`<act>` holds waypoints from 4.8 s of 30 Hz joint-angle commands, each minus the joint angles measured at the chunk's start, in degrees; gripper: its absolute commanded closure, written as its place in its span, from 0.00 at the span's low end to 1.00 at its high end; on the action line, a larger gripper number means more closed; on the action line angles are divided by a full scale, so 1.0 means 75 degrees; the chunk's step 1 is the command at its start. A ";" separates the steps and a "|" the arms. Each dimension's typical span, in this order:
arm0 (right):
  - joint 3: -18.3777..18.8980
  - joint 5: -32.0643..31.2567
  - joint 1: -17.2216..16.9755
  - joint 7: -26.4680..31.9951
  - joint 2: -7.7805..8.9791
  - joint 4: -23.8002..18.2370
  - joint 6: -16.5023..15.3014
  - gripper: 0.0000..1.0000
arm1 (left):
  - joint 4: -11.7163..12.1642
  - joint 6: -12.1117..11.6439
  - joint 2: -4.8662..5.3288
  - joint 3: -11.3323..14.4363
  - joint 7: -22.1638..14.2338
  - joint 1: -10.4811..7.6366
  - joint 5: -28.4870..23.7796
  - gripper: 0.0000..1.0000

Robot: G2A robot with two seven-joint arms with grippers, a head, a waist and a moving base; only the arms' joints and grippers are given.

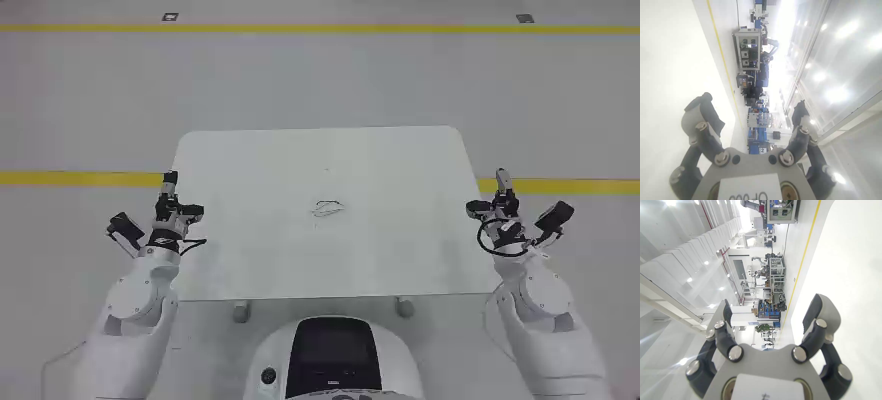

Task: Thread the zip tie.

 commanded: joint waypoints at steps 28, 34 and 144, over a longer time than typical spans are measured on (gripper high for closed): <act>-0.3147 -0.3532 0.2809 0.0123 -0.0309 0.0719 0.2584 0.00 | 0.0000 0.0000 0.0000 0.0000 0.0000 0.0000 0.0000 0.00; -0.3147 -0.3532 0.2809 0.0123 -0.0309 0.0719 0.2584 0.00 | 0.0000 0.0000 0.0000 0.0000 0.0000 0.0000 0.0000 0.00; -0.9692 -1.0908 0.9557 0.6183 -0.4198 1.0324 -0.2611 1.00 | 0.0000 0.0000 0.0000 0.0000 0.0000 0.0000 0.0000 0.00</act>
